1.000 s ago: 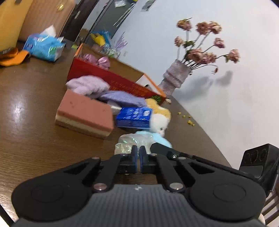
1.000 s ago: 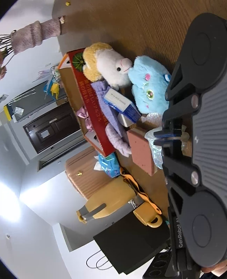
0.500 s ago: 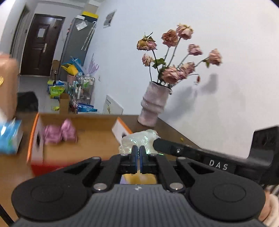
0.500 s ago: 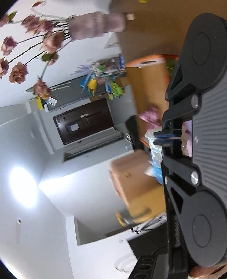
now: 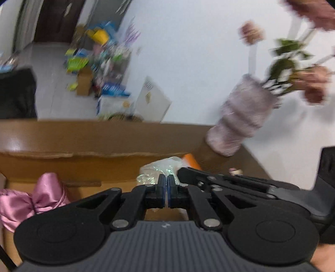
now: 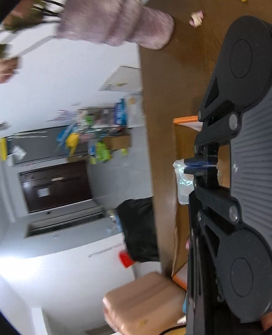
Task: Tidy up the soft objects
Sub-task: 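Lift the clear bag with both tools and carry it into the box, then open both tools to drop the bag beside the bow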
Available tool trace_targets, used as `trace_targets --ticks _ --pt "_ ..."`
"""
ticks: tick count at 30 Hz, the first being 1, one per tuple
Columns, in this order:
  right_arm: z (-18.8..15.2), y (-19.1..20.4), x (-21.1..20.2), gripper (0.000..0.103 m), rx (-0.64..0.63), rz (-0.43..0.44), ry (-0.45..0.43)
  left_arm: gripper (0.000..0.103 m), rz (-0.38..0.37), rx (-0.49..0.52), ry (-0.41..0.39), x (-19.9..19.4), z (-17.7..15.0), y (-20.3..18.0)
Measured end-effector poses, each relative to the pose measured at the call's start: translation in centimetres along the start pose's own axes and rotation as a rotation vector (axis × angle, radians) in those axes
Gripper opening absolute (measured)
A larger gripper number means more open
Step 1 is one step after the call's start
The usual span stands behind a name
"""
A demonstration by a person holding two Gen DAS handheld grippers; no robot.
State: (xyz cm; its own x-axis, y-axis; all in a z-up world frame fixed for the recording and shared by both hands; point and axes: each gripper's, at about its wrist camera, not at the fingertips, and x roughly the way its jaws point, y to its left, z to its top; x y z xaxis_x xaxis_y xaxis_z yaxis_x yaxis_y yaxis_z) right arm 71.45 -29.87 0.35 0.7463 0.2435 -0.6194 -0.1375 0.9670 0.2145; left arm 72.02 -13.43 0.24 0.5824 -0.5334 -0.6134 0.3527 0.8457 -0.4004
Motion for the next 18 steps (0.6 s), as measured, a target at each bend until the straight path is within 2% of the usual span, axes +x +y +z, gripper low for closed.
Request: trace_targets --ticks 3,7,8,10,15,16,18 --pt "-0.3 -0.2 1.7 0.002 -0.006 -0.043 0.021 0.003 0.015 -0.027 0.022 2.0 -0.4 1.1" --pt "-0.7 -0.5 2.4 0.012 0.001 -0.082 0.032 0.004 0.022 -0.024 0.017 2.3 -1.2 1.6" --pt "-1.0 -0.4 2.1 0.012 -0.005 -0.087 0.019 0.005 0.025 -0.019 0.012 2.1 -1.3 1.6" --pt "-0.9 0.0 1.3 0.022 -0.038 -0.113 -0.007 0.005 0.043 -0.013 -0.003 1.2 -1.2 1.4" --pt "0.6 0.5 -2.8 0.022 -0.042 -0.093 -0.059 0.006 0.085 0.049 -0.054 -3.2 -0.5 0.3" --pt "1.0 0.7 -4.1 0.022 -0.052 -0.096 -0.076 0.01 0.093 0.066 -0.065 -4.6 -0.3 0.1" --pt "1.4 1.0 -6.6 0.027 -0.058 -0.099 -0.104 0.041 0.114 0.101 -0.069 -7.2 -0.1 -0.6"
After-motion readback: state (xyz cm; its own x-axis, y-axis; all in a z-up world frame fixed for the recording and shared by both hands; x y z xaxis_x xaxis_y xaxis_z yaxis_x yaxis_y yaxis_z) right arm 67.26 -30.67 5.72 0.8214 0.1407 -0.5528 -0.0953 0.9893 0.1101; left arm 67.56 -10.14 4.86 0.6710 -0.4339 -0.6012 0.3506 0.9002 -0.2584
